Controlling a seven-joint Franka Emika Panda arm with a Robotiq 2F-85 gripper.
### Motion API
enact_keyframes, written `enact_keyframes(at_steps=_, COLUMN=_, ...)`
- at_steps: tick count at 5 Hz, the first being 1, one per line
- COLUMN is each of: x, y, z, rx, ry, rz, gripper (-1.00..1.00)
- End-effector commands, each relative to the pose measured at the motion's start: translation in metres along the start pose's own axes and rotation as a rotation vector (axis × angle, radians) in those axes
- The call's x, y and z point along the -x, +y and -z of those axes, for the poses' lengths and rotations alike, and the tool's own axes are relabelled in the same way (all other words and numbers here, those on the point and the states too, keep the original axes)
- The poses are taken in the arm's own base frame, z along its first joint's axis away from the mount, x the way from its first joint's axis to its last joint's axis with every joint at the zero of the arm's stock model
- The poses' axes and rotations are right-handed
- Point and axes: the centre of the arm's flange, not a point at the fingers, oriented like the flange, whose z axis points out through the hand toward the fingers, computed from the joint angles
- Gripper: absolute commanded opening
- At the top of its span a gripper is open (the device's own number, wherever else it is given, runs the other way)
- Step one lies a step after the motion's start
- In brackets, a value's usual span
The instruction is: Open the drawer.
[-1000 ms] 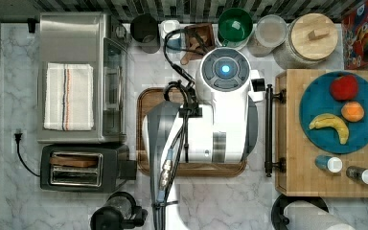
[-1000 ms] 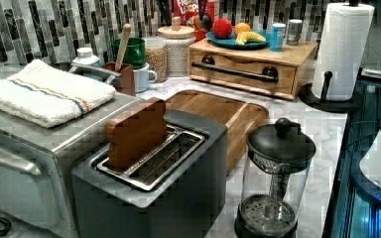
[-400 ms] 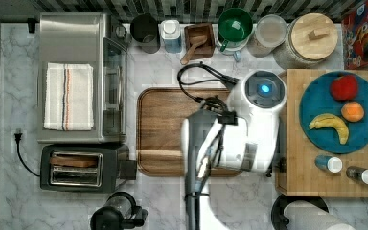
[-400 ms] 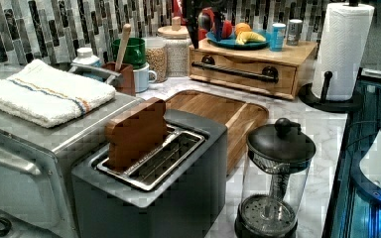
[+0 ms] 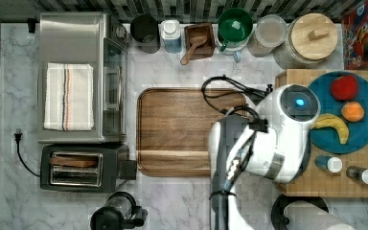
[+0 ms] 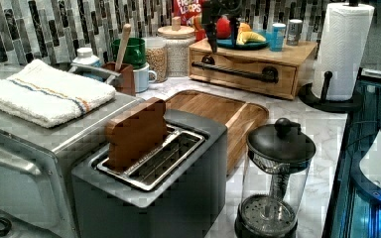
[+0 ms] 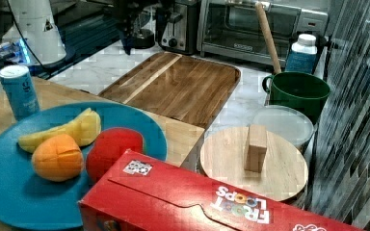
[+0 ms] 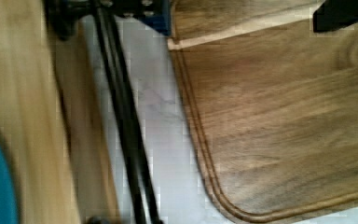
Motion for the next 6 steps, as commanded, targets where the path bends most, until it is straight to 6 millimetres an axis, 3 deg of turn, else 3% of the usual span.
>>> enact_keyframes(at_steps=1, x=-0.012, y=0.033, z=0.015, rx=0.008, ry=0.156, rz=0.151, gripper=1.0)
enact_keyframes(at_steps=4, x=-0.021, y=0.034, z=-0.035, rx=0.034, ry=0.211, rz=0.136, gripper=1.0)
enact_keyframes(at_steps=5, x=-0.022, y=0.043, z=-0.051, rx=0.009, ry=0.2, rz=0.13, gripper=1.0)
enact_keyframes(at_steps=6, x=-0.013, y=0.045, z=-0.072, rx=0.019, ry=0.205, rz=0.117, gripper=1.0)
